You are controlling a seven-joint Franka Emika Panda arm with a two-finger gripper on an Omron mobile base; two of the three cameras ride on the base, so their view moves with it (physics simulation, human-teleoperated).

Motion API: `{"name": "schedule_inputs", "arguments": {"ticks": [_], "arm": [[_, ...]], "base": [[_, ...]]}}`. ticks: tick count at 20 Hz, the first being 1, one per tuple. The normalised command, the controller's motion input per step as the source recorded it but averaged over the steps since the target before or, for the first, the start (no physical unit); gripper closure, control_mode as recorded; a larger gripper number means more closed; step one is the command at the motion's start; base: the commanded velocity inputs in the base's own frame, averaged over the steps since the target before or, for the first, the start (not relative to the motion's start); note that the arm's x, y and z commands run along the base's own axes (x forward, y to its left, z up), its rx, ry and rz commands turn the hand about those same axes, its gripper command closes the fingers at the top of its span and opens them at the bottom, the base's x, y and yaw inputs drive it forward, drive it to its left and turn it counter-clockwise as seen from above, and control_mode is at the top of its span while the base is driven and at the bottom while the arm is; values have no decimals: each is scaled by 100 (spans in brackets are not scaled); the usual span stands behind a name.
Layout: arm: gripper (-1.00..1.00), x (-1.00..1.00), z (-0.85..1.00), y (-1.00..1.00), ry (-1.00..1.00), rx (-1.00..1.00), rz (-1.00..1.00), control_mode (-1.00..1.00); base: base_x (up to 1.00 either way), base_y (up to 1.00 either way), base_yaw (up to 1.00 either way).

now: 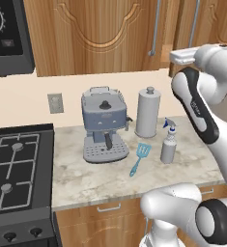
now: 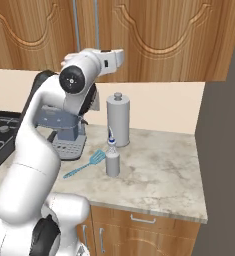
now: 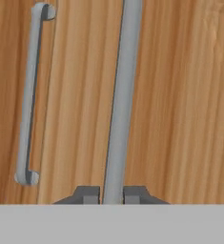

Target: Pick the pan from the cabinet and place it on the stove. Then turn on the stove burner for the pan.

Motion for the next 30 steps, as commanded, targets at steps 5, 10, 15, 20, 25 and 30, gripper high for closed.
{"name": "schedule_inputs", "arguments": {"ticks": [5, 10, 15, 20, 25, 30], "arm": [[100, -77, 1, -38, 1, 0, 0, -100], [100, -65, 0, -45, 5, 0, 3, -100], [-100, -55, -5, -36, 8, -1, 3, -100], [-100, -40, -18, 1, 4, -5, 2, -100], [-100, -71, 3, 4, -13, -3, 0, -100], [-100, -72, 12, 59, -11, -13, -8, -100]], "base": [[0, 0, 0], [0, 0, 0], [0, 0, 0], [0, 0, 0], [0, 0, 0], [0, 0, 0]]}}
